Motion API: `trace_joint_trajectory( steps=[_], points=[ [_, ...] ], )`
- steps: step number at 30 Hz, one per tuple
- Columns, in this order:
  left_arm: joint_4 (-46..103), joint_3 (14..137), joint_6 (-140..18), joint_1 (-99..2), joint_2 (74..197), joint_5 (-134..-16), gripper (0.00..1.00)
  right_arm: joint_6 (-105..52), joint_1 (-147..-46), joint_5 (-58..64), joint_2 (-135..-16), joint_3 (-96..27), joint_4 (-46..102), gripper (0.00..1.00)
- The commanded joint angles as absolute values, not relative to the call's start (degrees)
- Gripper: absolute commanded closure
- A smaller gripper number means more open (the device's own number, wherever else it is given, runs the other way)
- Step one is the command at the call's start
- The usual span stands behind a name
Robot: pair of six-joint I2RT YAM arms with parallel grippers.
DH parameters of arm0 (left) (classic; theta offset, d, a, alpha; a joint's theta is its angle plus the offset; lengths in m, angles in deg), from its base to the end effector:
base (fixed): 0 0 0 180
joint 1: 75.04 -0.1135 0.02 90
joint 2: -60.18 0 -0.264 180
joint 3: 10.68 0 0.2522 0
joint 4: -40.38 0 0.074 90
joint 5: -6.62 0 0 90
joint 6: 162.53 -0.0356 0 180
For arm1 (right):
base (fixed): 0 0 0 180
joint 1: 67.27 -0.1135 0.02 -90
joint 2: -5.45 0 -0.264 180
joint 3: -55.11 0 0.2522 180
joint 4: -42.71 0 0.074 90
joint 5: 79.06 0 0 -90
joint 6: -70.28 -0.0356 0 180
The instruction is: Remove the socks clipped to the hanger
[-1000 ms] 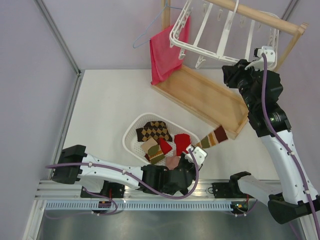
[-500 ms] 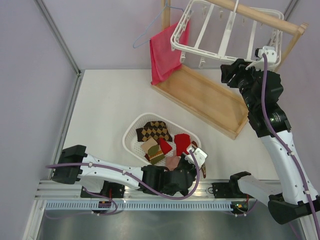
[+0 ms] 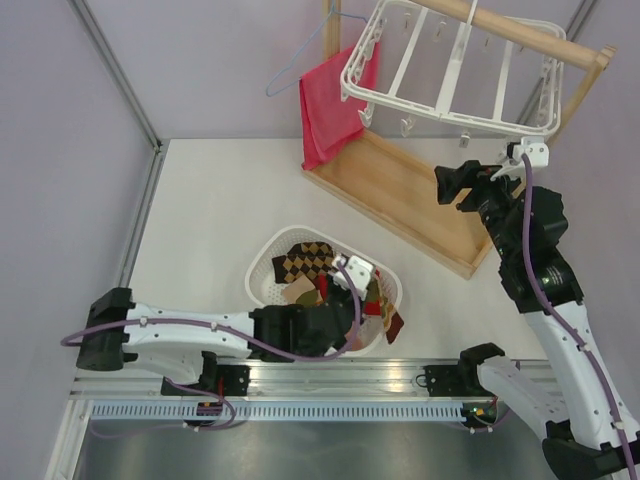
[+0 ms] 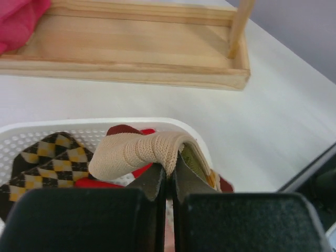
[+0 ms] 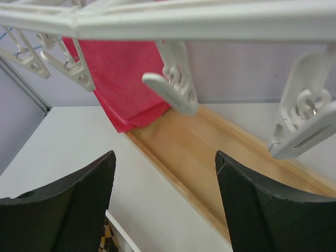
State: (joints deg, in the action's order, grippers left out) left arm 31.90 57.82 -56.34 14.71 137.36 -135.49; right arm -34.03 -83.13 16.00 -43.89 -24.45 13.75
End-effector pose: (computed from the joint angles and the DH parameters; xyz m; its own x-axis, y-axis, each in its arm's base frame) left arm 0.0294 -0.3022 0.3046 -0.1716 0.0723 -0.9825 0.5863 0.8090 -0.0428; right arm 0.1695 0.0449 0.4431 -0.0258 0.2486 -0.9683 -0.1868 0.9503 0.2490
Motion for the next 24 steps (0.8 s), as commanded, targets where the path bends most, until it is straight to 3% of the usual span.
trace_joint_trajectory(
  steps=[1,7,11,14,18,24],
  points=[
    [31.1,55.5,-56.1,9.3,129.2,-132.6,0.98,-32.6,-83.0,15.9,-41.1,-19.6,15.0,0.2],
    [21.5,54.8,-54.9,-2.1,119.7,-120.5,0.98,-35.4,-82.9,19.0,-39.2,-10.6,15.4,0.18],
    [8.6,63.8,-56.9,-5.8,119.0,-118.5,0.98,-37.8,-83.0,19.7,-39.1,-4.5,18.5,0.16],
    [2.4,66.7,-55.5,-9.5,118.1,-110.1,0.98,-39.5,-82.9,19.5,-39.1,-0.7,20.7,0.16],
    [-2.0,65.4,-50.7,-12.6,115.5,-103.5,0.98,-41.0,-82.9,19.6,-38.6,2.9,22.4,0.16],
    [-4.3,57.8,-45.2,-15.6,113.1,-103.8,0.98,-43.1,-83.0,18.6,-37.4,7.7,25.3,0.15]
  ],
)
